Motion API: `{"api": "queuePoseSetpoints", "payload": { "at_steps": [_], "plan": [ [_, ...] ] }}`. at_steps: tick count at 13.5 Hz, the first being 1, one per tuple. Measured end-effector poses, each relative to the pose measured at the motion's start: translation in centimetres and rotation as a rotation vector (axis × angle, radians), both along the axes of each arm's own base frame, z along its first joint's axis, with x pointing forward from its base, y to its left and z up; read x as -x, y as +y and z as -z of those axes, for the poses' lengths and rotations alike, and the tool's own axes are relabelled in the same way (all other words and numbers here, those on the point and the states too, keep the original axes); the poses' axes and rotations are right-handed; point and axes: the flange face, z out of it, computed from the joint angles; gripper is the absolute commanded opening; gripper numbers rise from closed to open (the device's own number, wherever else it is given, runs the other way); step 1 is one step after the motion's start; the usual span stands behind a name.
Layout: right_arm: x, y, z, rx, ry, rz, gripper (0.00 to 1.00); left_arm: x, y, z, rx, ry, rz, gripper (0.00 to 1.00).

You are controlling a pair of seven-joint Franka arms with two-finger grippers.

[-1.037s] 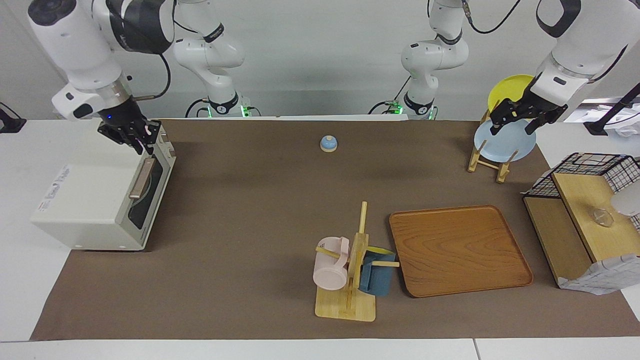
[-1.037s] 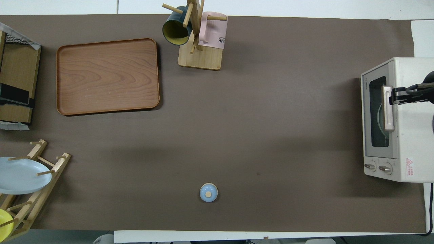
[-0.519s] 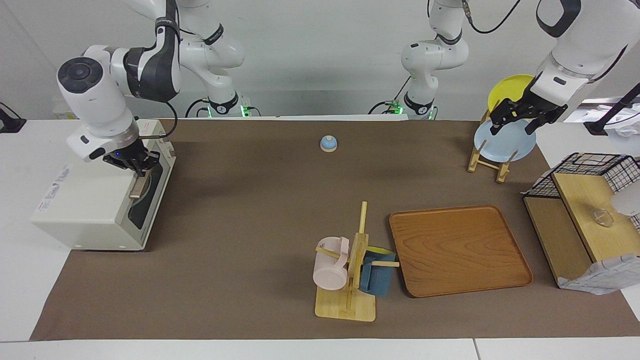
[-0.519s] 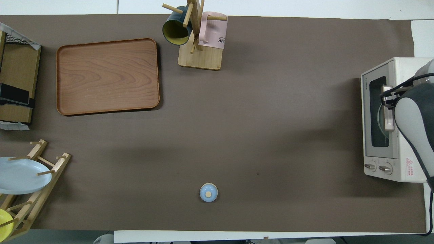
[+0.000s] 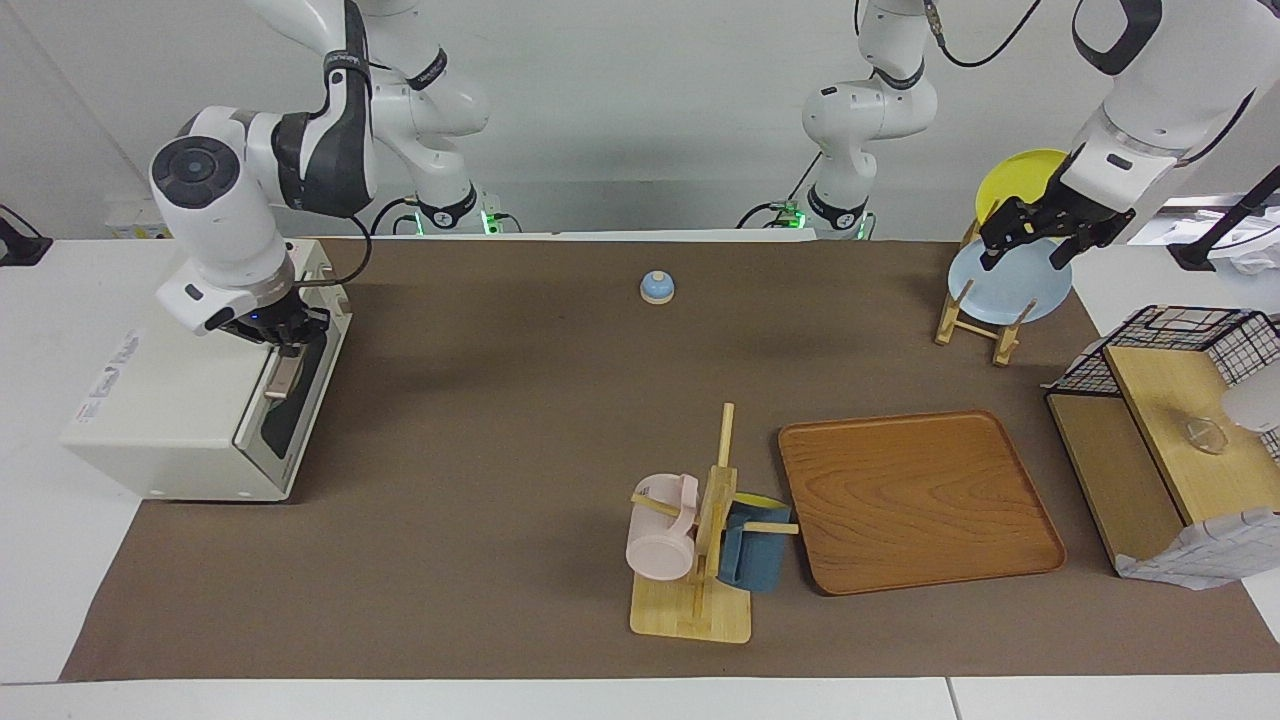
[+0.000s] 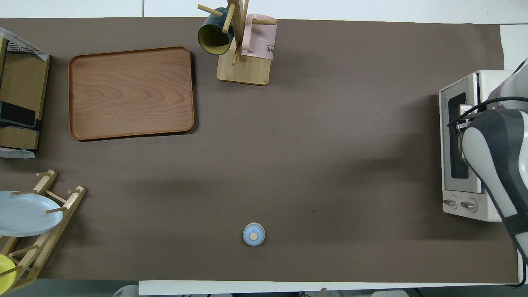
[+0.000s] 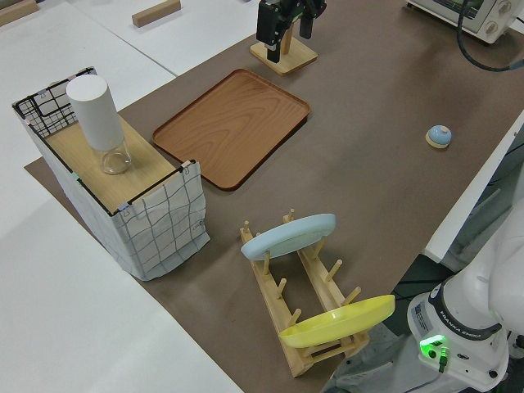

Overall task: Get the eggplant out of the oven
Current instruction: 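Reach the right gripper into the open oven toward the green plate, then grasp the green plate with the right gripper and pull it out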

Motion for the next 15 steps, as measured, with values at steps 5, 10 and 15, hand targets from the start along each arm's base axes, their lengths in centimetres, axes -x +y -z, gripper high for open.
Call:
{"api": "queuePoseSetpoints", "payload": {
  "at_steps": [5,10,15],
  "plan": [
    [-1.7,6.4,4.9,-0.072,-0.029,0.018,0.00,0.0,0.0,0.0,0.000,0.000,0.000,1.00],
    [-3.6,9.0,13.1,-0.114,-0.022,0.068,0.00,0.0,0.0,0.0,0.000,0.000,0.000,1.00],
    [-4.3,9.8,15.5,-0.128,-0.062,0.138,0.36,0.0,0.0,0.0,0.000,0.000,0.000,1.00]
  ]
}}
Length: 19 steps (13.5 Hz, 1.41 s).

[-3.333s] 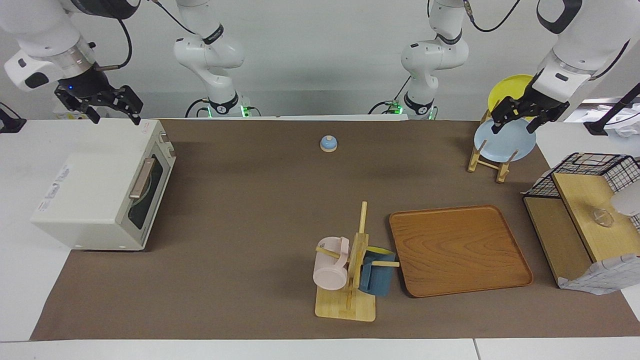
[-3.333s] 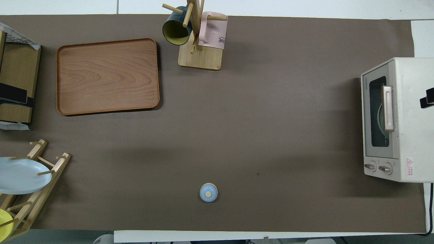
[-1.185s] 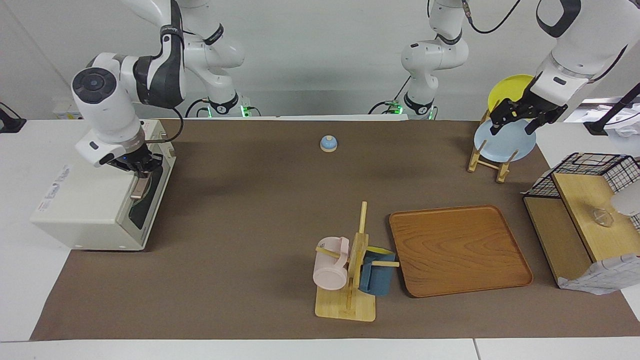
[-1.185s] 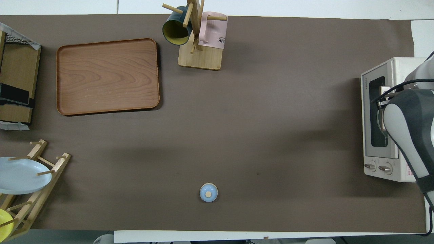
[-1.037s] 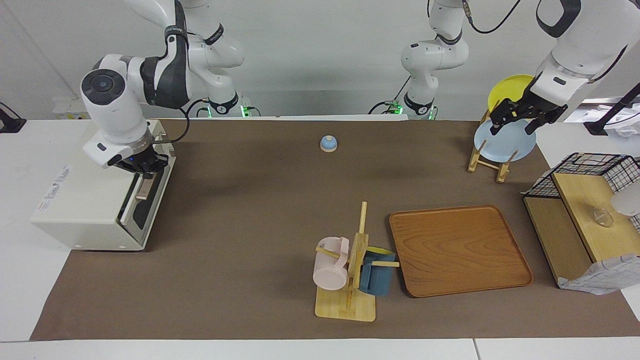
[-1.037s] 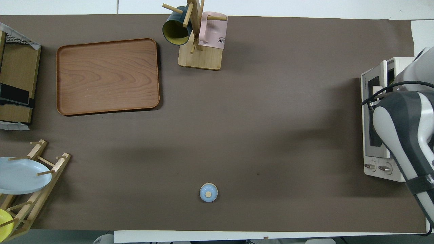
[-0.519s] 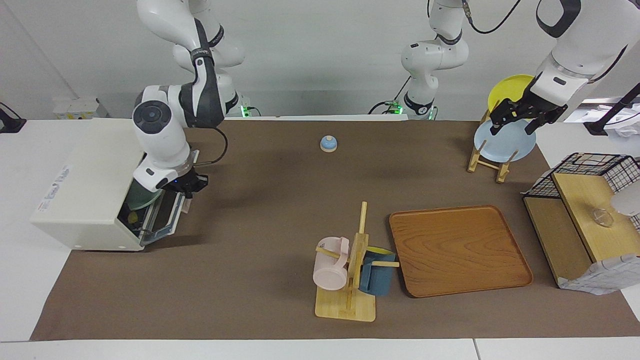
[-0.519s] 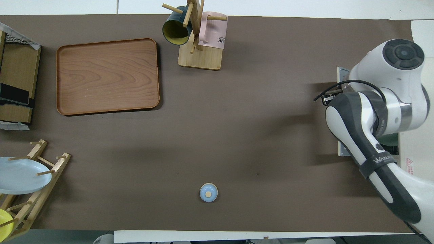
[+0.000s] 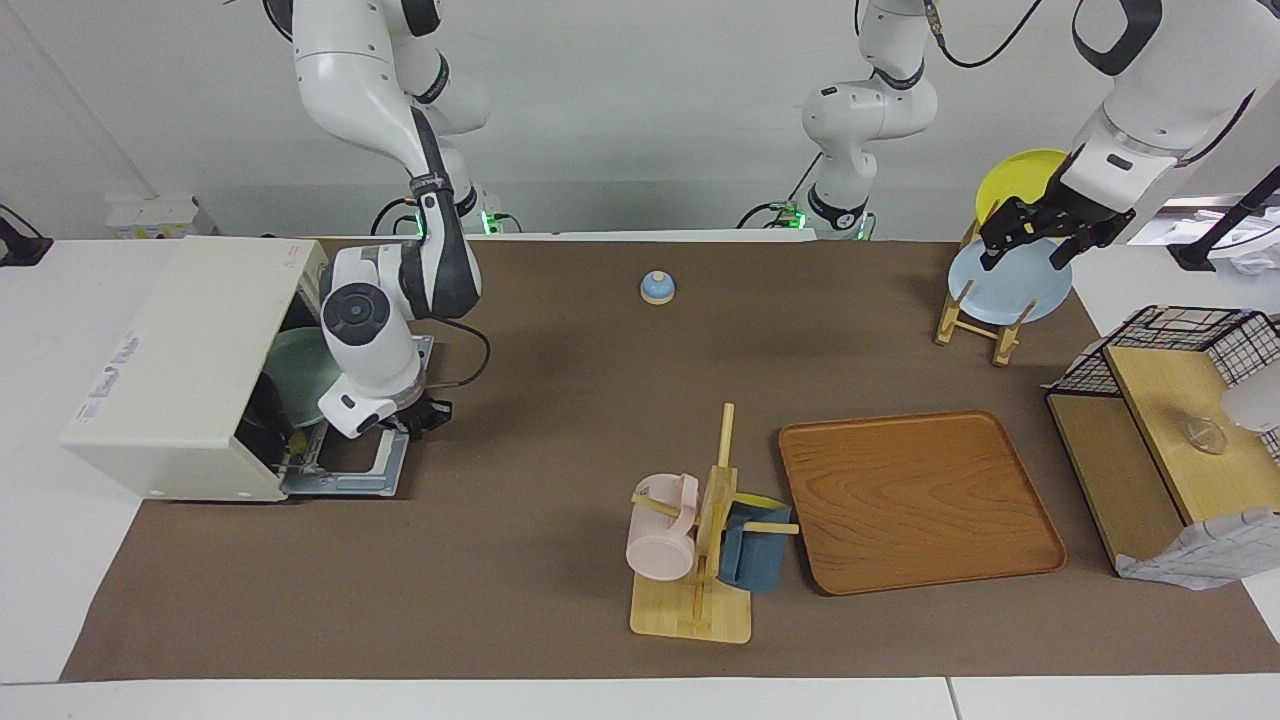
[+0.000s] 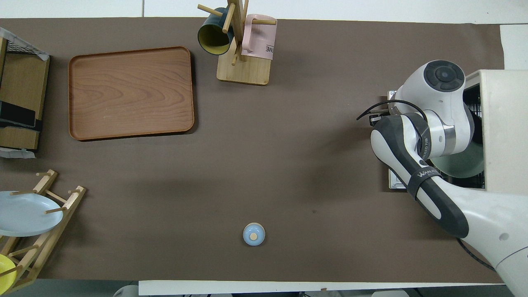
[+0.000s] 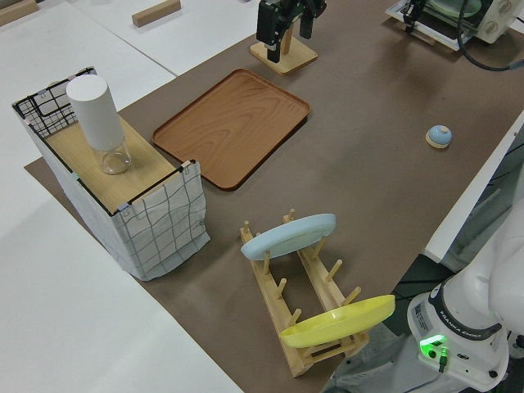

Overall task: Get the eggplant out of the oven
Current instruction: 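Grasp the green plate with the right gripper and pull it out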

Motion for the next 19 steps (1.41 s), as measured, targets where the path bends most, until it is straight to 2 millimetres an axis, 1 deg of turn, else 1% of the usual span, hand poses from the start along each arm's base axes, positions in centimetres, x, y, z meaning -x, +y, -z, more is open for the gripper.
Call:
{"api": "queuePoseSetpoints", "payload": {
  "at_steps": [1,2,3,4,5,6,7,8,10,12,13,14,15,16,18,19],
  "plan": [
    [-0.4,0.3,-1.1,-0.017,-0.005,0.020,0.50,0.0,0.0,0.0,0.000,0.000,0.000,1.00],
    [-0.7,0.5,-2.8,-0.027,0.003,0.040,0.52,0.0,0.0,0.0,0.000,0.000,0.000,1.00],
    [-0.8,0.6,-5.1,-0.032,0.014,0.059,0.53,0.0,0.0,0.0,0.000,0.000,0.000,1.00],
    [-0.5,0.4,-7.7,-0.034,0.024,0.074,0.53,0.0,0.0,0.0,0.000,0.000,0.000,1.00],
    [0.3,-0.1,-9.8,-0.029,0.042,0.089,0.53,0.0,0.0,0.0,0.000,0.000,0.000,1.00],
    [1.1,-1.1,-11.0,-0.012,0.062,0.098,0.53,0.0,0.0,0.0,0.000,0.001,0.000,1.00],
    [1.9,-2.4,-11.2,0.019,0.074,0.102,0.52,0.0,0.0,0.0,0.000,0.001,0.001,1.00],
    [2.4,-3.7,-10.7,0.044,0.083,0.108,0.52,0.0,-0.1,0.0,0.000,0.001,0.002,1.00],
    [3.4,-5.6,-8.2,0.083,0.081,0.104,0.51,0.0,-0.2,0.0,0.000,0.001,0.004,1.00],
    [4.1,-6.0,-5.9,0.128,0.065,0.064,0.47,0.0,0.0,0.0,0.000,0.001,0.001,1.00],
    [4.4,-5.9,-5.2,0.136,0.060,0.050,0.34,0.0,0.0,0.0,0.000,0.002,0.000,1.00],
    [4.7,-5.8,-4.7,0.148,0.063,0.037,0.19,0.0,0.0,0.0,0.000,0.002,0.000,1.00],
    [4.8,-5.8,-4.5,0.172,0.065,0.016,0.06,0.0,0.0,0.0,0.000,0.004,0.000,1.00],
    [4.8,-5.7,-4.6,0.190,0.062,-0.002,0.00,0.1,0.0,0.1,-0.001,0.010,0.000,1.00],
    [4.9,-5.3,-5.1,0.200,0.057,-0.015,0.00,0.2,0.0,0.2,-0.001,0.017,0.000,1.00],
    [4.9,-5.2,-5.6,0.209,0.058,-0.018,0.00,0.2,0.0,0.2,-0.001,0.019,0.000,1.00]
  ]
}}
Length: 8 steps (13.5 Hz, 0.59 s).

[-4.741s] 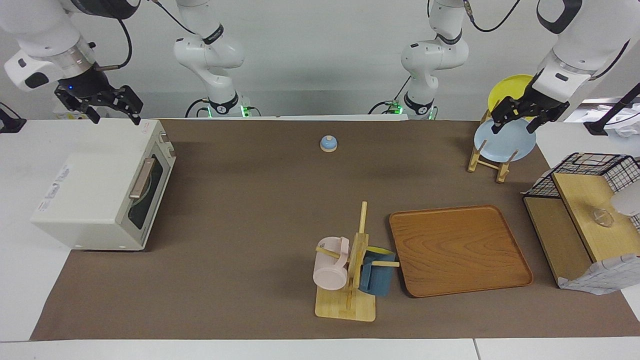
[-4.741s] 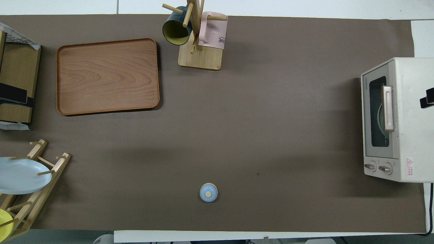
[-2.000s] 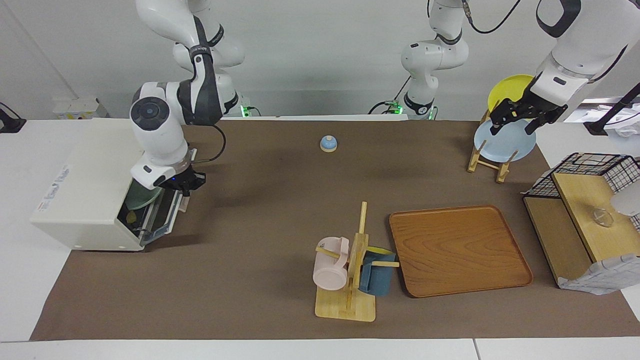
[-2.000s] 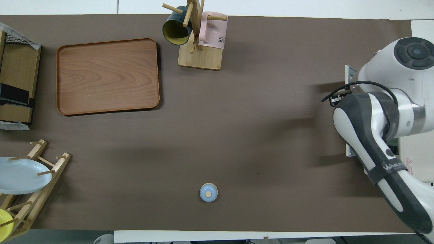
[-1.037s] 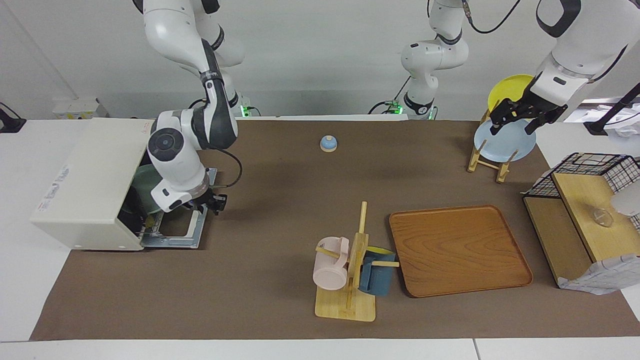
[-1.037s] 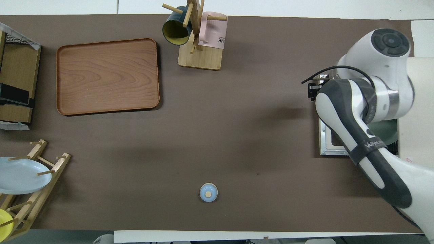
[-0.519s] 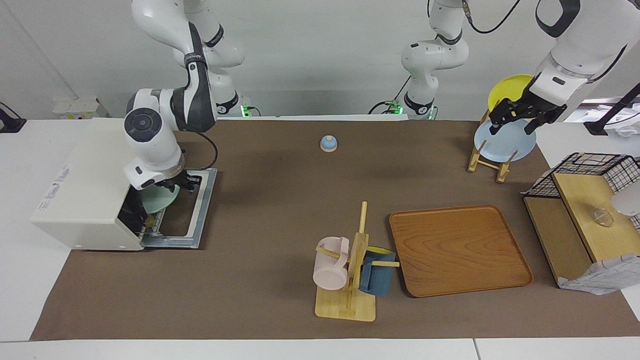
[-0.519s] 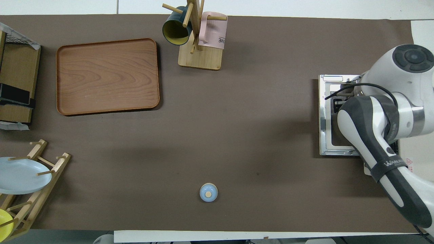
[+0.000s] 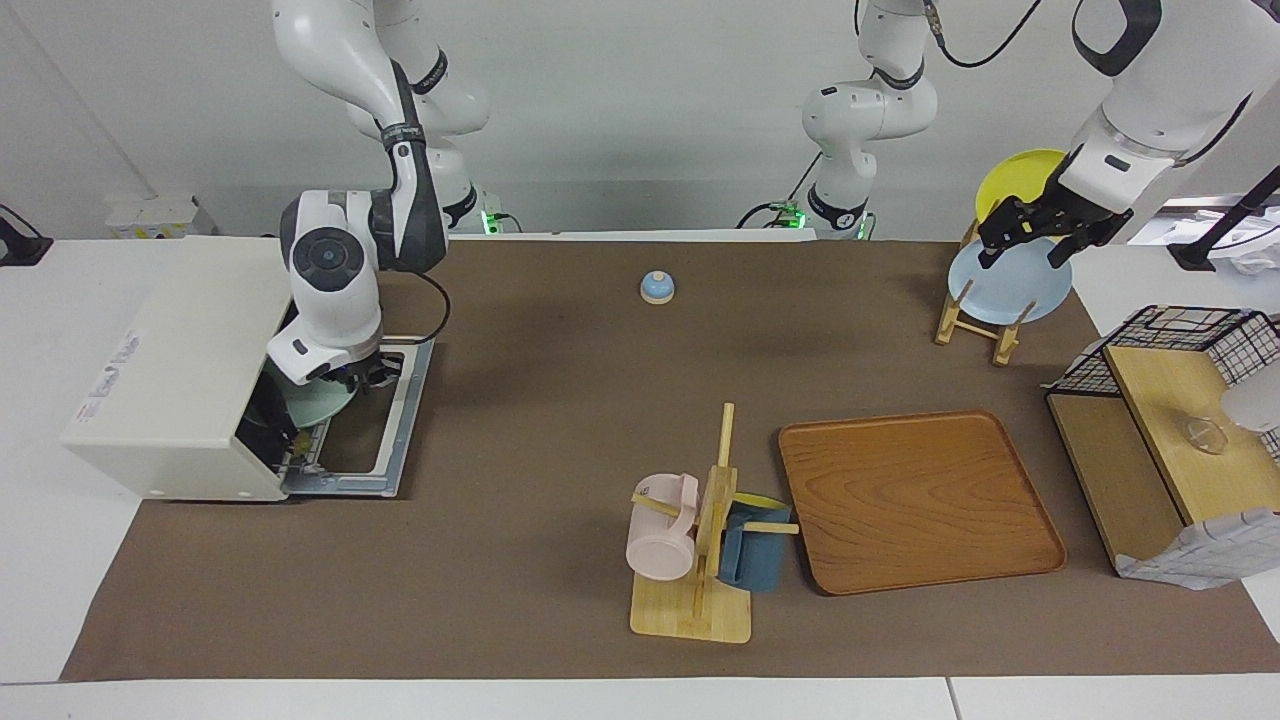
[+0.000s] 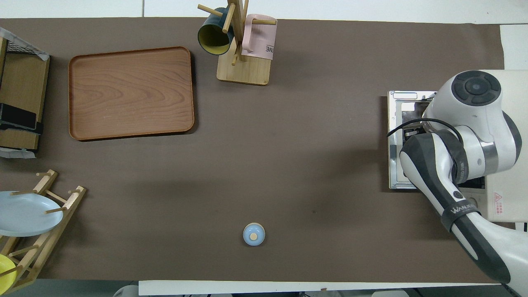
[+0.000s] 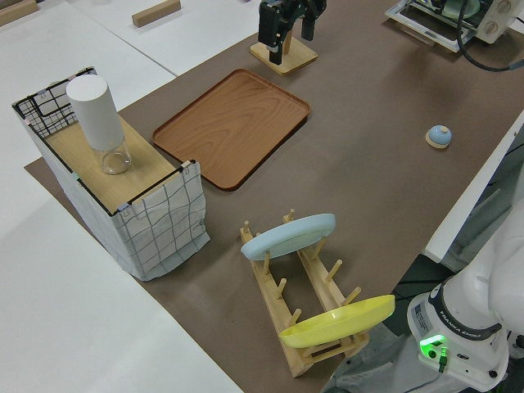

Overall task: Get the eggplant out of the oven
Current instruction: 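Grasp the green plate with the right gripper and pull it out, then carry the green plate with the right gripper to the table center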

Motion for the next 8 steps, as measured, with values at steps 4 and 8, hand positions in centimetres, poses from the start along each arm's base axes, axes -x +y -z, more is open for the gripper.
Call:
{"api": "queuePoseSetpoints", "payload": {
  "at_steps": [4,8],
  "plan": [
    [-0.9,4.6,-3.3,0.031,0.023,-0.040,0.00,0.1,1.0,0.3,0.000,0.017,-0.018,1.00],
    [-2.8,18.0,-5.4,0.063,-0.014,0.061,0.00,0.2,1.5,0.6,-0.001,0.027,-0.030,1.00]
  ]
}}
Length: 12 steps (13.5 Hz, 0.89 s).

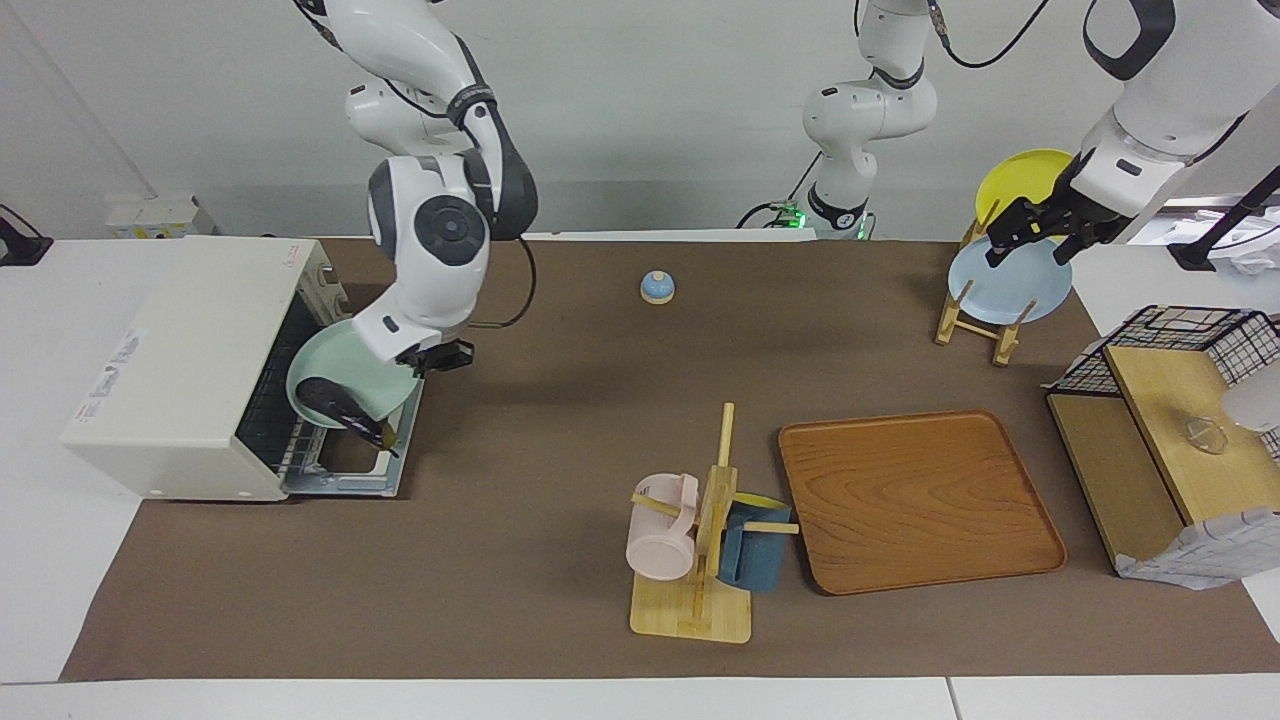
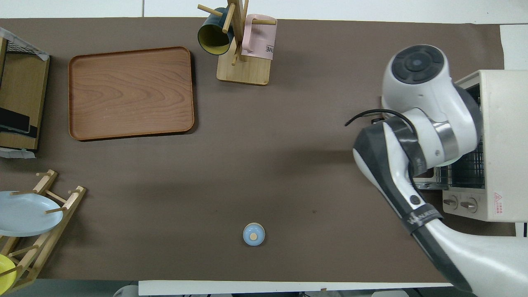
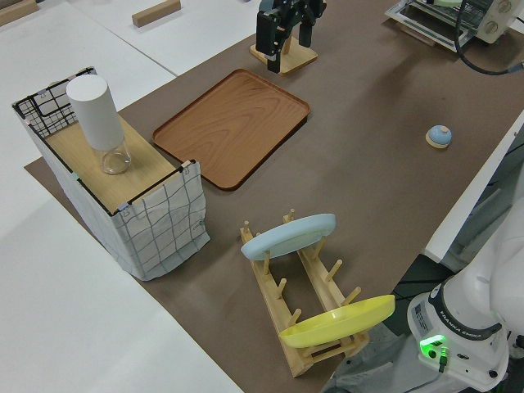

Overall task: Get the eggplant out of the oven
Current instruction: 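Carry the green plate with the right gripper to the table center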

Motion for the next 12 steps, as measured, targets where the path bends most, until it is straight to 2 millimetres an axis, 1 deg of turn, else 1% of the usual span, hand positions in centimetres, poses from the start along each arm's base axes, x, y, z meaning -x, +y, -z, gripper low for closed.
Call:
{"api": "queuePoseSetpoints", "payload": {
  "at_steps": [2,4,5,6,7,9,10,11,12],
  "plan": [
    [-0.8,8.7,1.5,-0.051,-0.028,0.084,0.00,0.1,0.2,0.4,-0.005,0.007,-0.013,1.00],
    [-1.5,16.9,3.1,-0.084,-0.068,0.118,0.00,0.1,0.9,1.6,-0.010,-0.009,-0.048,1.00],
    [-1.3,20.6,4.1,-0.103,-0.079,0.128,0.00,0.2,1.2,2.5,-0.011,-0.026,-0.060,1.00],
    [-0.7,24.0,5.3,-0.120,-0.083,0.128,0.00,0.4,1.2,3.5,-0.013,-0.043,-0.067,1.00],
    [0.3,26.8,6.7,-0.128,-0.083,0.126,0.01,0.6,1.2,4.6,-0.014,-0.051,-0.071,1.00],
    [2.6,30.7,9.2,-0.121,-0.092,0.146,0.03,0.6,1.3,6.3,-0.015,-0.073,-0.077,1.00],
    [3.2,31.7,10.1,-0.126,-0.105,0.160,0.03,0.4,1.3,7.2,-0.015,-0.090,-0.084,1.00],
    [3.1,32.3,10.6,-0.149,-0.121,0.188,0.05,0.3,1.3,8.2,-0.015,-0.101,-0.094,1.00],
    [2.8,32.7,10.6,-0.196,-0.137,0.236,0.12,0.3,1.4,9.0,-0.016,-0.105,-0.101,1.00]
  ]
}}
